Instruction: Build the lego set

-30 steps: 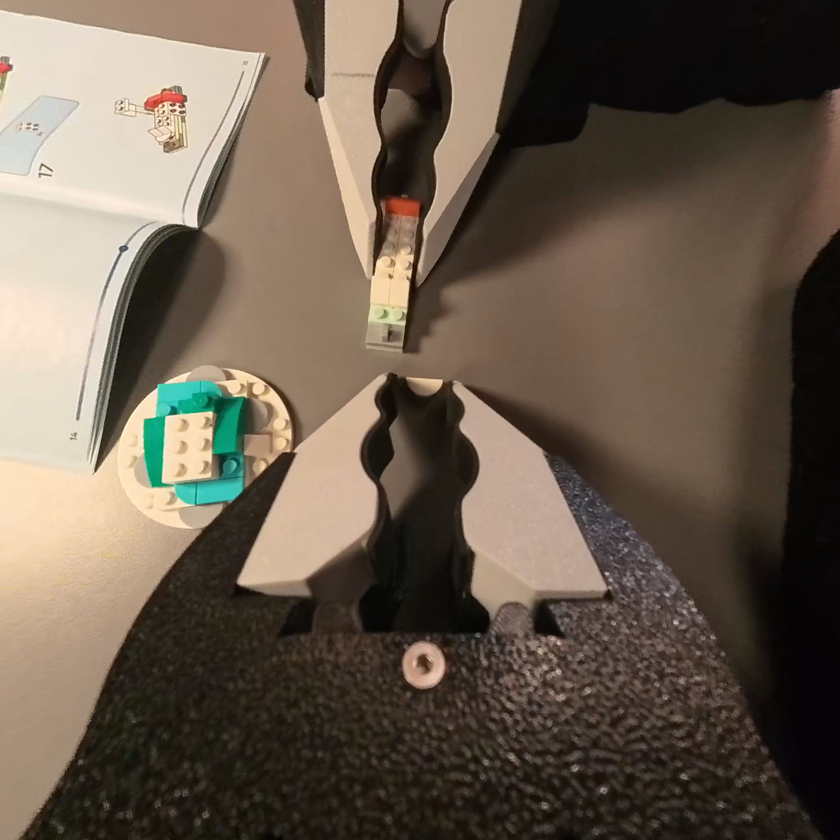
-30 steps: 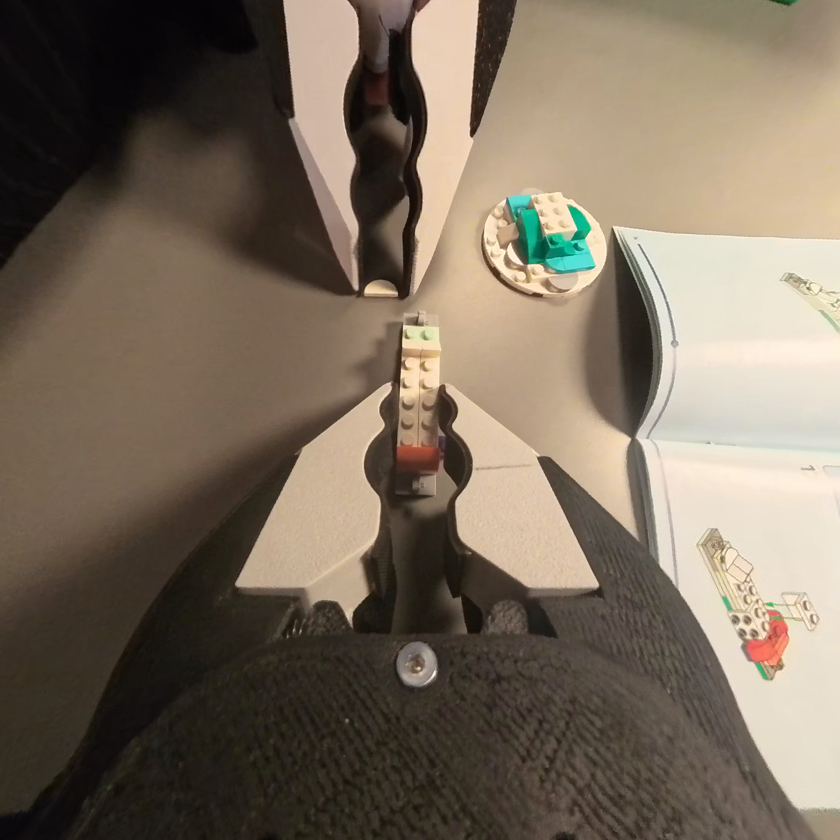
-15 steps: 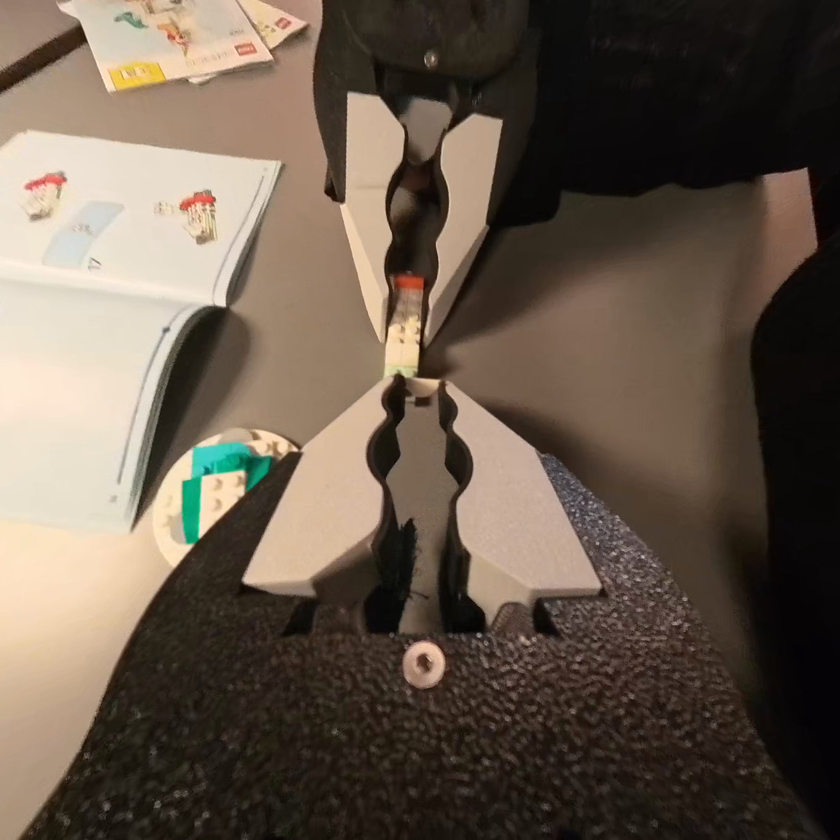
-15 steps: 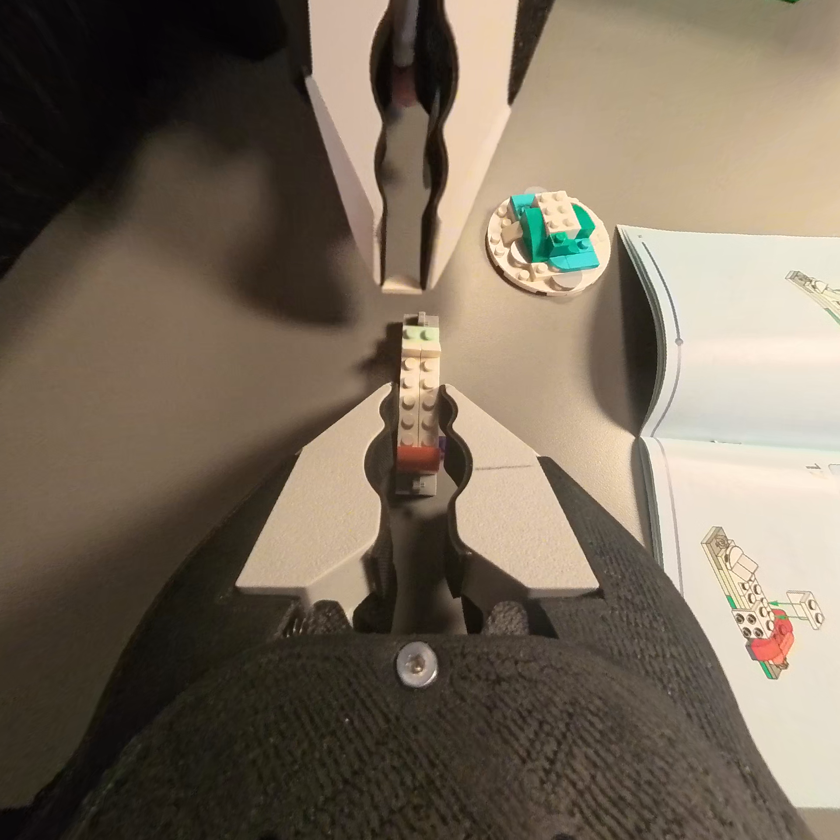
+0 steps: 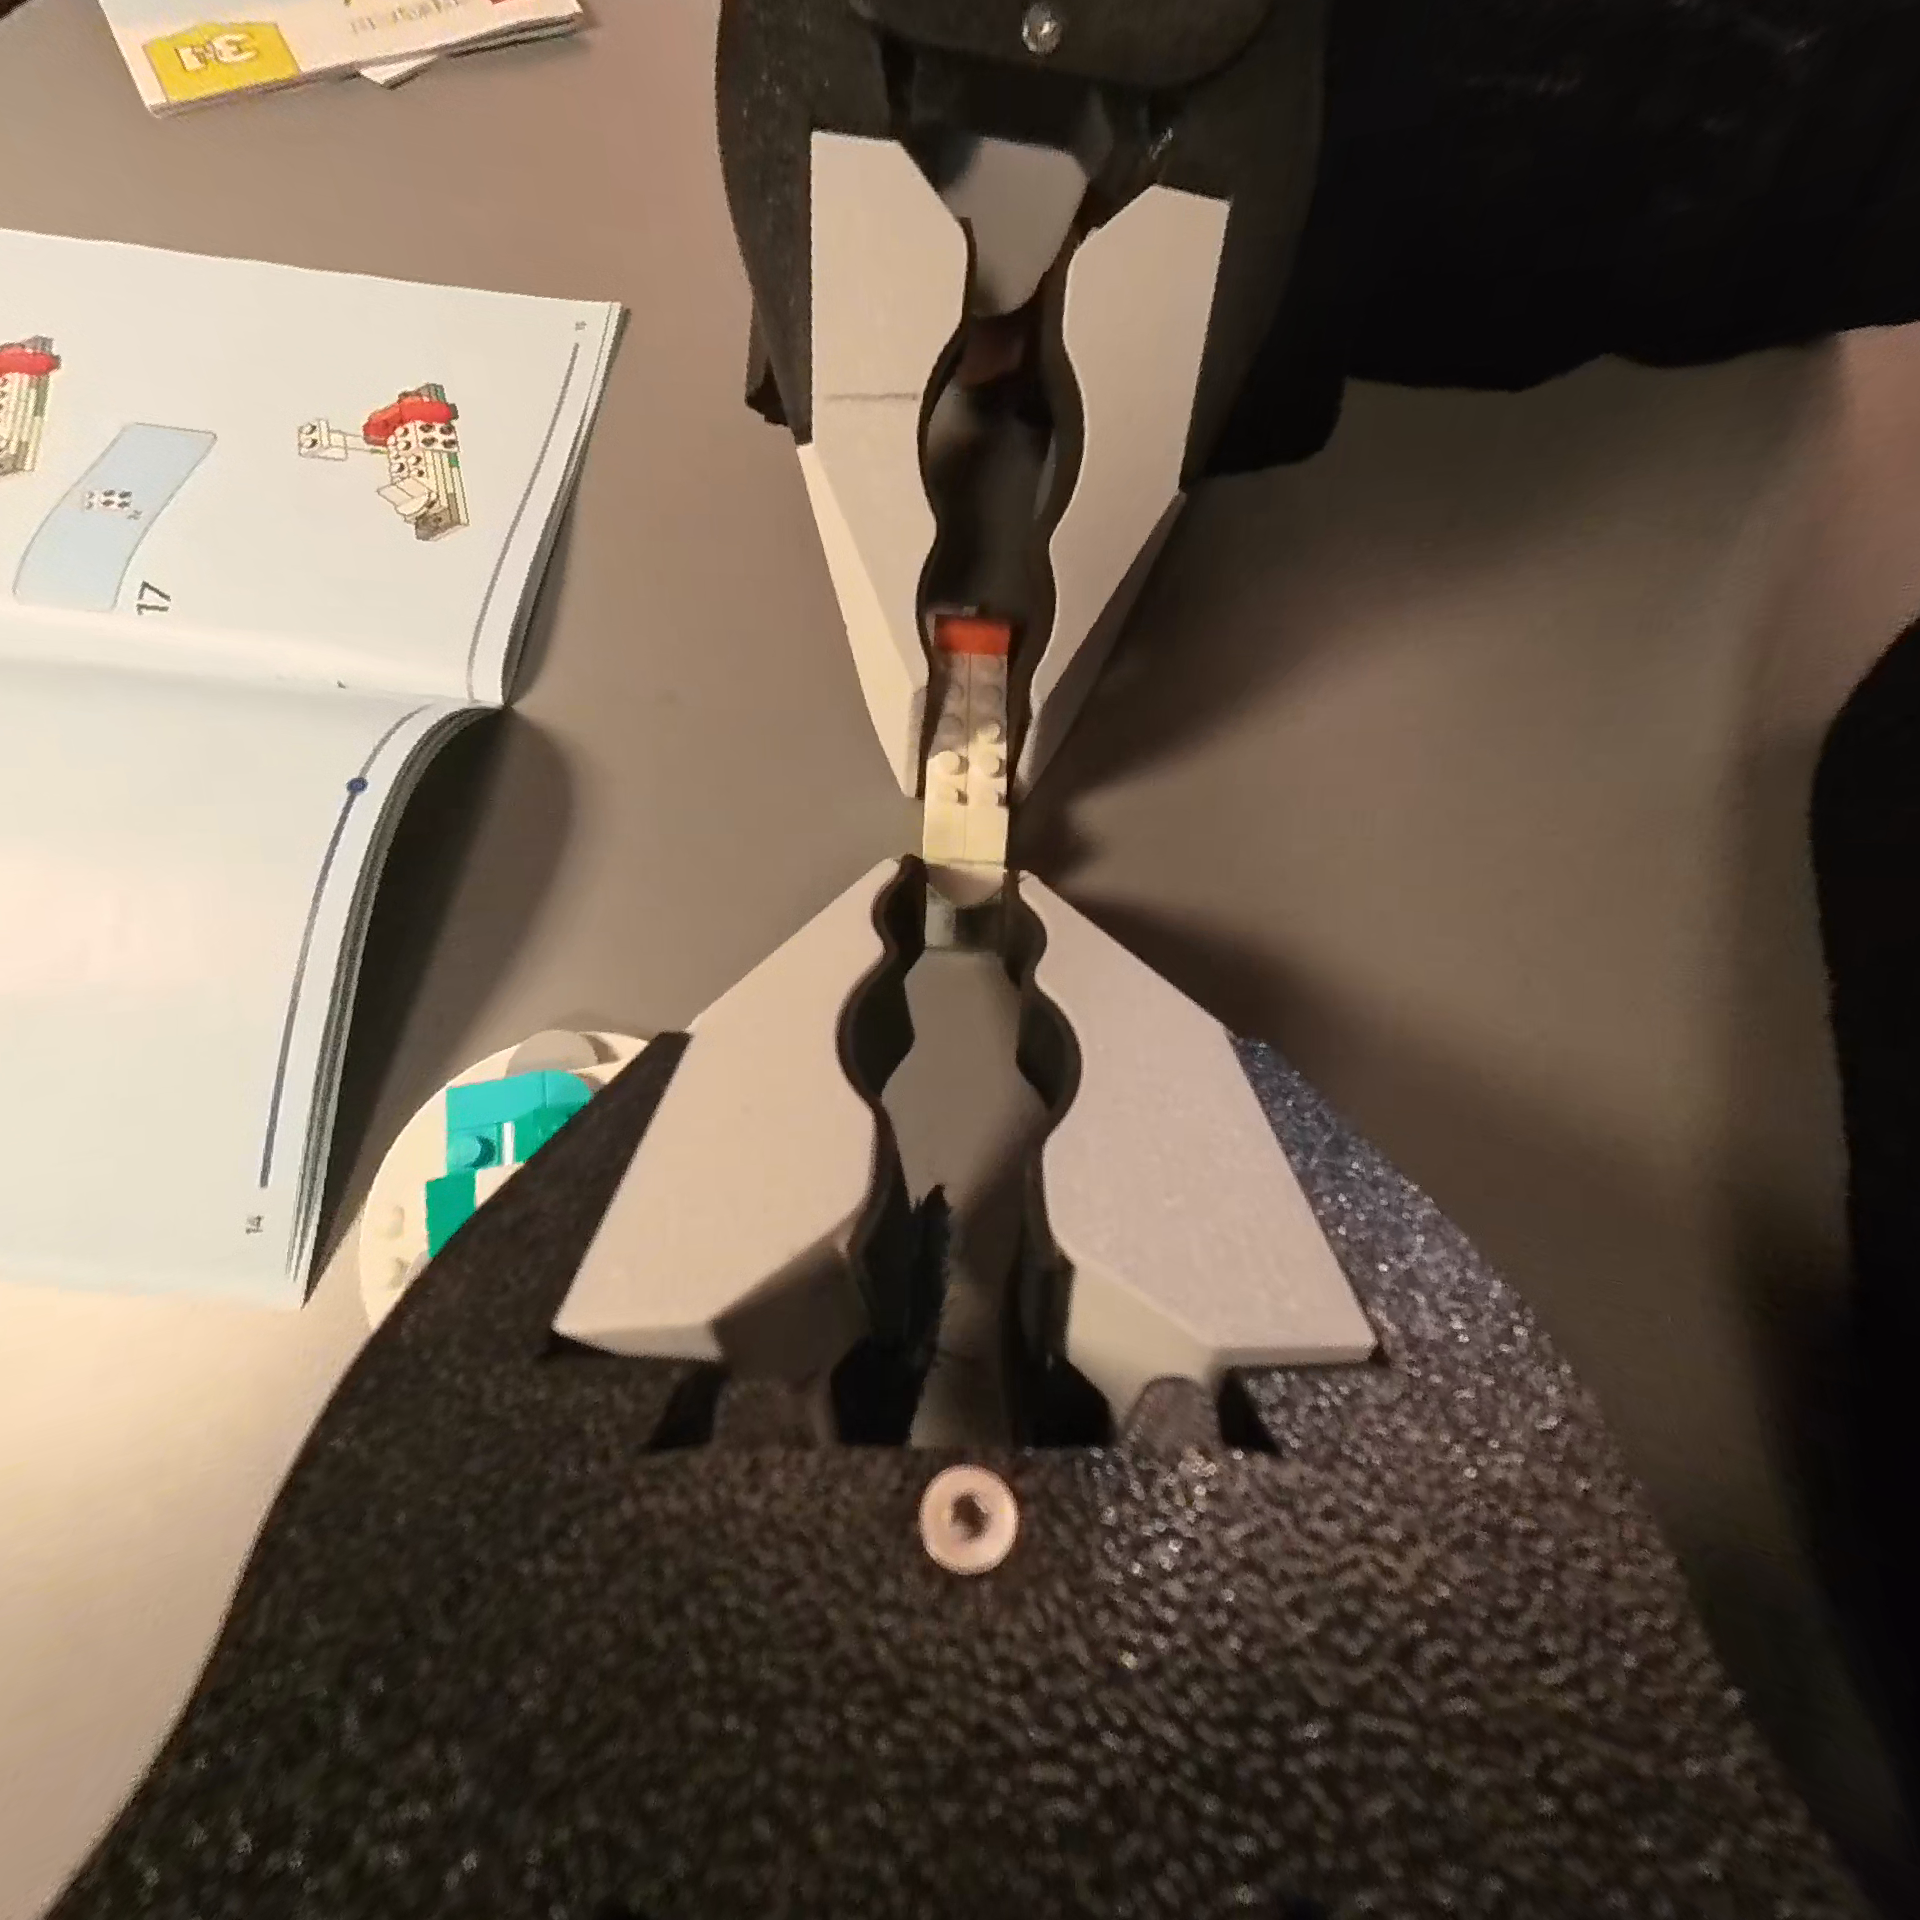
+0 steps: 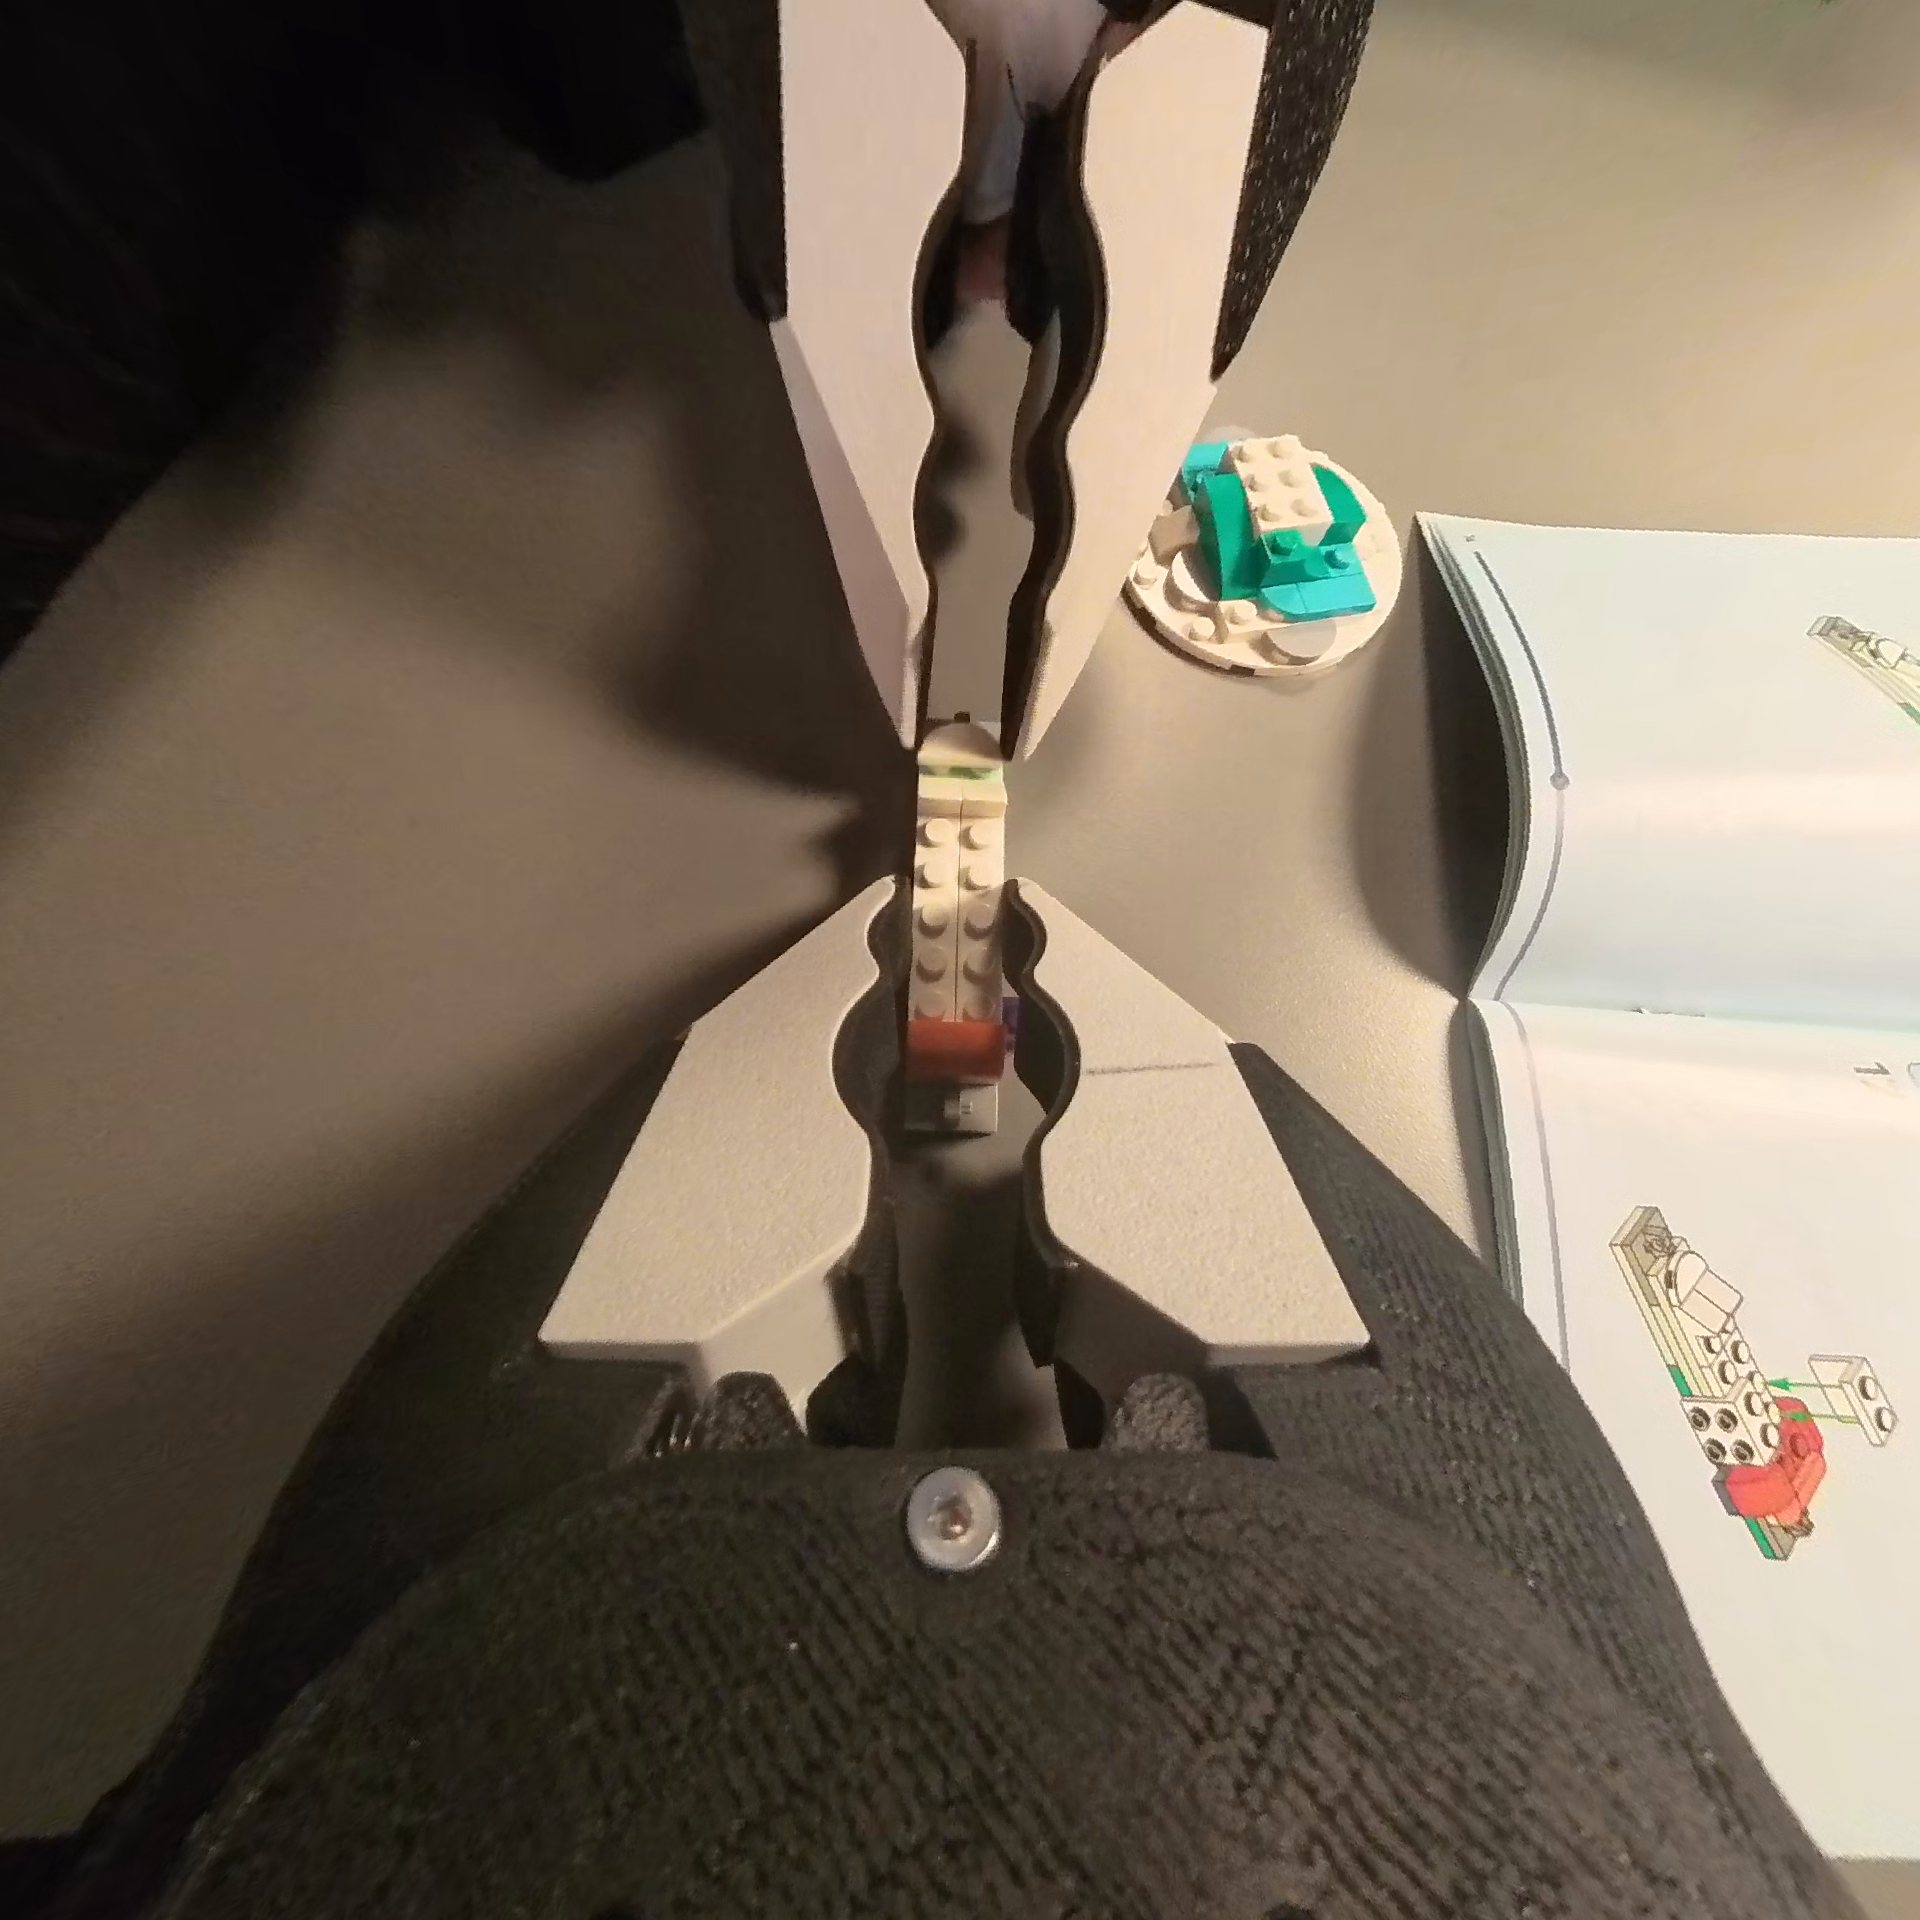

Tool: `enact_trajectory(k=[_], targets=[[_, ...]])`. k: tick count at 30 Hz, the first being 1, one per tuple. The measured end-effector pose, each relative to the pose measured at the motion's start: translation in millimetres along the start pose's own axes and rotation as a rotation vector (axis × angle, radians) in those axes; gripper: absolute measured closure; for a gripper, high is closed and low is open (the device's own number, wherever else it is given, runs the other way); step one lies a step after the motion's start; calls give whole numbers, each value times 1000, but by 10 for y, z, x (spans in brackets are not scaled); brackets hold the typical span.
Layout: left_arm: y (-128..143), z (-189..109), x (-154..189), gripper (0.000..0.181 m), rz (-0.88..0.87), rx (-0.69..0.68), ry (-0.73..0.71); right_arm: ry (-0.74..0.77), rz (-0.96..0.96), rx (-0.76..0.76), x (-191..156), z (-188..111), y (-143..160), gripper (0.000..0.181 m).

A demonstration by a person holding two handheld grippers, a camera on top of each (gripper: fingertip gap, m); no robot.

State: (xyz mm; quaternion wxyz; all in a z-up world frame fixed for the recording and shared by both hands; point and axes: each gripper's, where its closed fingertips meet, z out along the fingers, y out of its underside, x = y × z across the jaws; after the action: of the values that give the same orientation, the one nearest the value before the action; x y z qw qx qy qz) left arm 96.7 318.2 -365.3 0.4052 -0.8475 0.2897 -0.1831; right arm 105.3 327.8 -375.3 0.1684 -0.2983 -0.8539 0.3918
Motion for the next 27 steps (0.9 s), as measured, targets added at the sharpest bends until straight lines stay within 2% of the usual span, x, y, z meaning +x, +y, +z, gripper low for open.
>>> enact_trajectory(k=[16, 23, 27], targets=[[11, 36, 4, 167, -43, -31, 4, -3, 1, 0, 0, 0, -2, 165], [-16, 12, 14, 152, -88, -7, 19, -8, 6, 0, 1, -2, -3, 165], [-80, -37, 38, 141, -6, 68, -19, -36, 38, 3, -9, -11, -2, 166]])
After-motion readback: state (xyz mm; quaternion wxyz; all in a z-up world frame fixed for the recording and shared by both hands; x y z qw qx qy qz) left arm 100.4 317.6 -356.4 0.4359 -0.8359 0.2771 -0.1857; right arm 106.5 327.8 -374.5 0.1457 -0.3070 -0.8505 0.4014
